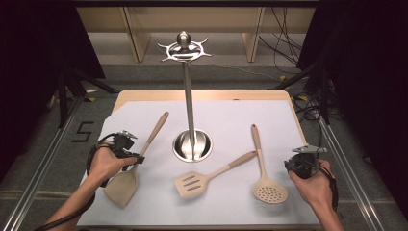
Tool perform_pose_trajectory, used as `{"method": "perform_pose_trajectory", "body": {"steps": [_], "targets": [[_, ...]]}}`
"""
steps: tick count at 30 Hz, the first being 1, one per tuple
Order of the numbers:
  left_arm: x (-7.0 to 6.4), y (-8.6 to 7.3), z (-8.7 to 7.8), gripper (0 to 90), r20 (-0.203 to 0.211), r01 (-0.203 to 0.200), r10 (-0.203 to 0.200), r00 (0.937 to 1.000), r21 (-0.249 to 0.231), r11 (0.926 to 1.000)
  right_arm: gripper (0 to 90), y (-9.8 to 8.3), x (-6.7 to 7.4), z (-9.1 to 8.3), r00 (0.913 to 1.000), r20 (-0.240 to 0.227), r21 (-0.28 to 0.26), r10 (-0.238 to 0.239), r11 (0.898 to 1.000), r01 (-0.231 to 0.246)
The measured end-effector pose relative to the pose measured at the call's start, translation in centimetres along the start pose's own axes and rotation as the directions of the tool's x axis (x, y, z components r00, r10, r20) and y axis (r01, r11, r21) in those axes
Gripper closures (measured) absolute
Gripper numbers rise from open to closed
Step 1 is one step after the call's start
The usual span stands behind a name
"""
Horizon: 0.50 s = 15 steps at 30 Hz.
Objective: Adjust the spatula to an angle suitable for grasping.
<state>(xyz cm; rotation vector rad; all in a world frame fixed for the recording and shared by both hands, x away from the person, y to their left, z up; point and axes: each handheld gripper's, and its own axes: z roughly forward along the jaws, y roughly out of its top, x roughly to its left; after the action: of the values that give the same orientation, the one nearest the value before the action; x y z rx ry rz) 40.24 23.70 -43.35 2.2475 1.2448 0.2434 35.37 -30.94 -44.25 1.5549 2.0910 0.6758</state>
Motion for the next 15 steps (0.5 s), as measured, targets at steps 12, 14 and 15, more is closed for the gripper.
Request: {"method": "perform_pose_trajectory", "body": {"steps": [12,14,15], "targets": [[-0.3,-1.9,-2.6,78.0,-0.001,-0.036,0.036,0.9993,-0.190,0.9810,78.9,0.1,-0.1,0.0,0.9997,0.010,-0.020,-0.022,1.000,0.022],[-0.3,-2.1,-3.1,78.0,0.011,-0.042,0.045,0.9989,-0.206,0.9777,78.9,0.1,-0.1,-0.1,0.9996,0.013,-0.023,-0.024,0.999,0.025],[-0.5,-2.2,-3.3,78.0,0.007,-0.032,0.035,0.9994,-0.240,0.9703,78.8,0.1,-0.1,-0.1,0.9995,0.013,-0.024,-0.030,0.999,0.031]]}}
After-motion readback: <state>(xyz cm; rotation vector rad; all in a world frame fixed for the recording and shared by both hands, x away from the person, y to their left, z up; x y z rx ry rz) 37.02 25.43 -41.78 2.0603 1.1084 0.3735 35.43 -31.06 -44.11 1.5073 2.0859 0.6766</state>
